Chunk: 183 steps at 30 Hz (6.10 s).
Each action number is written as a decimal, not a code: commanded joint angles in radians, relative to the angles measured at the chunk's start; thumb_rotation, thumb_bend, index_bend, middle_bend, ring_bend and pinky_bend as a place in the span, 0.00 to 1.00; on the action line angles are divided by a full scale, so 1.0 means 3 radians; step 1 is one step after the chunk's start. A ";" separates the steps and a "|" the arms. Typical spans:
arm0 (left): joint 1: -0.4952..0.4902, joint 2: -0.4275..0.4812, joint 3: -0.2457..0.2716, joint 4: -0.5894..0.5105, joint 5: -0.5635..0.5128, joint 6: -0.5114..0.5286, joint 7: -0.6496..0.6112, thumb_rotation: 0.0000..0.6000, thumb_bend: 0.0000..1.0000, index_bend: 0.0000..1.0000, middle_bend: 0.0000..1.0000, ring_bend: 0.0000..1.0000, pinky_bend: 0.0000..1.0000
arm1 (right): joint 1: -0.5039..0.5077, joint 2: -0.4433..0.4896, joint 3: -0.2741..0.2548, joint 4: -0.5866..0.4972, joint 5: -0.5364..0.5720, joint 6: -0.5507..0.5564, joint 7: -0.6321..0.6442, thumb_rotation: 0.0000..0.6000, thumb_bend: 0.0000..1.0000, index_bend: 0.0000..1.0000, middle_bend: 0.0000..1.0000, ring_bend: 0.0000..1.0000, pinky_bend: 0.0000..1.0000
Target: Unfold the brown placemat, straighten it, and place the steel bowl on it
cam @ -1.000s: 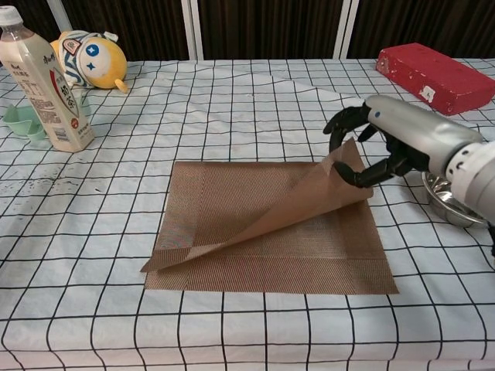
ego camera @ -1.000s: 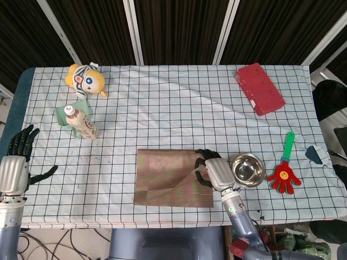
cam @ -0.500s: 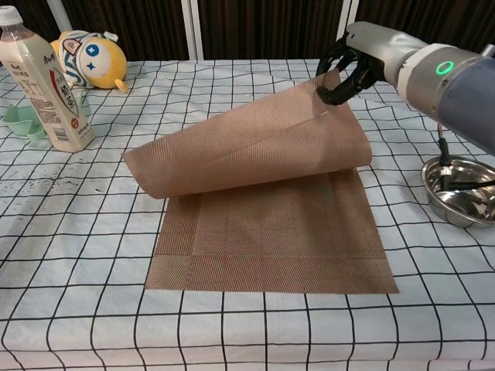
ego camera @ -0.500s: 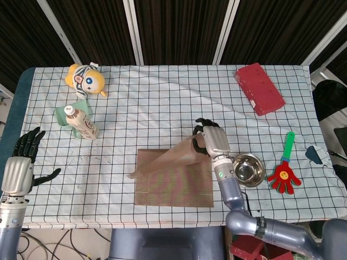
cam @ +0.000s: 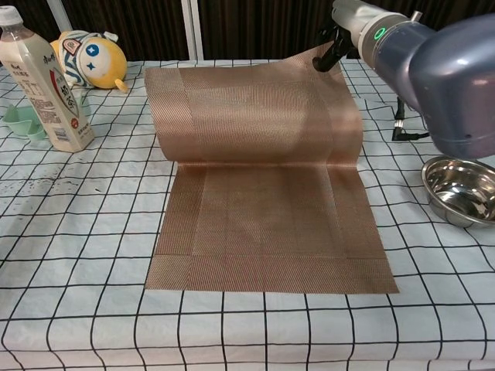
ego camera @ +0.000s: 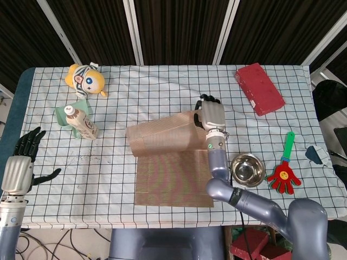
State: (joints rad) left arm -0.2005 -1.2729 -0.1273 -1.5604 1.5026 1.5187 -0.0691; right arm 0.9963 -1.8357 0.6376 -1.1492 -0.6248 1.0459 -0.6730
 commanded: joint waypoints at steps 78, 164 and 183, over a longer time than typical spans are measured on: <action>0.0012 -0.0039 -0.0012 0.0061 0.0096 0.0139 -0.0050 1.00 0.04 0.00 0.00 0.02 0.07 | -0.1468 0.1001 -0.2395 -0.1936 -0.2019 0.0422 0.0384 1.00 0.09 0.21 0.06 0.12 0.22; 0.0008 -0.0023 0.0001 0.0045 0.0116 0.0142 -0.0119 1.00 0.04 0.00 0.00 0.02 0.07 | -0.1719 0.0760 -0.2250 -0.1770 -0.2262 0.0337 0.0606 1.00 0.32 0.47 0.17 0.15 0.22; 0.0009 -0.0020 -0.0002 0.0040 0.0109 0.0142 -0.0122 1.00 0.04 0.00 0.00 0.02 0.07 | -0.1798 0.0719 -0.2244 -0.1691 -0.2513 0.0351 0.0819 1.00 0.41 0.60 0.24 0.16 0.22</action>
State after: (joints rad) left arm -0.1979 -1.2790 -0.1278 -1.5485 1.5354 1.5612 -0.1056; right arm 0.4570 -1.6201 -0.0355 -1.6563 -1.3786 1.1514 -0.4274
